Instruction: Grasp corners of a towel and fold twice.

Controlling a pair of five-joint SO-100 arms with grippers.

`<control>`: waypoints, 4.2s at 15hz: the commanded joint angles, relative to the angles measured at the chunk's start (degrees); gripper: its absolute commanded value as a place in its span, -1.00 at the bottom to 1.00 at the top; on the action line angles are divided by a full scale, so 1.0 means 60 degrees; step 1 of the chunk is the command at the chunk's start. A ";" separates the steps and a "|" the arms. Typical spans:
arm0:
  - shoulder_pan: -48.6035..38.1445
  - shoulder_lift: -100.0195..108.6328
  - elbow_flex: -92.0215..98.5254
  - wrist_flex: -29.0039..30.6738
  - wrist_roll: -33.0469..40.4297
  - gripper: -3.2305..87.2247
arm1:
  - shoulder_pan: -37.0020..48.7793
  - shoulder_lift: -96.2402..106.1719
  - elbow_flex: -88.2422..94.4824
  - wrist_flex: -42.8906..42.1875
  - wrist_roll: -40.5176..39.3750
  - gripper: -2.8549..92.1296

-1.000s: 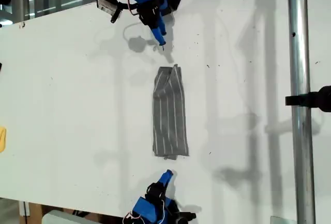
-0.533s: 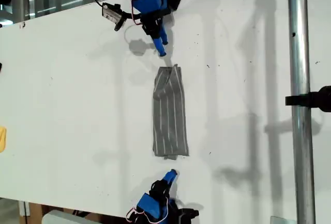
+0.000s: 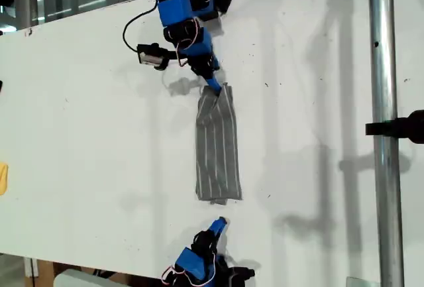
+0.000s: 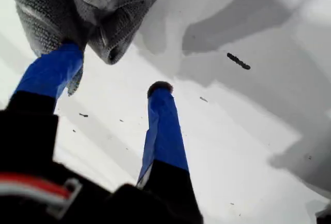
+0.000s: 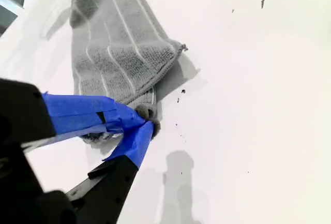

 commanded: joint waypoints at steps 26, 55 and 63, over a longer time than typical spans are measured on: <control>0.0806 0.0088 -0.0220 -0.0132 -0.0542 -0.99 | 0.0747 -0.5332 -0.3486 -0.2915 0.0557 -0.60; 0.0864 0.0088 -0.0234 -0.0381 -0.0146 -0.99 | 0.1743 -0.4805 -0.9053 -0.0776 -0.3369 -0.65; 0.0293 0.0088 0.0659 -0.0264 -0.0396 -0.97 | 0.1743 -0.3340 -0.8394 -0.1685 -0.6431 0.13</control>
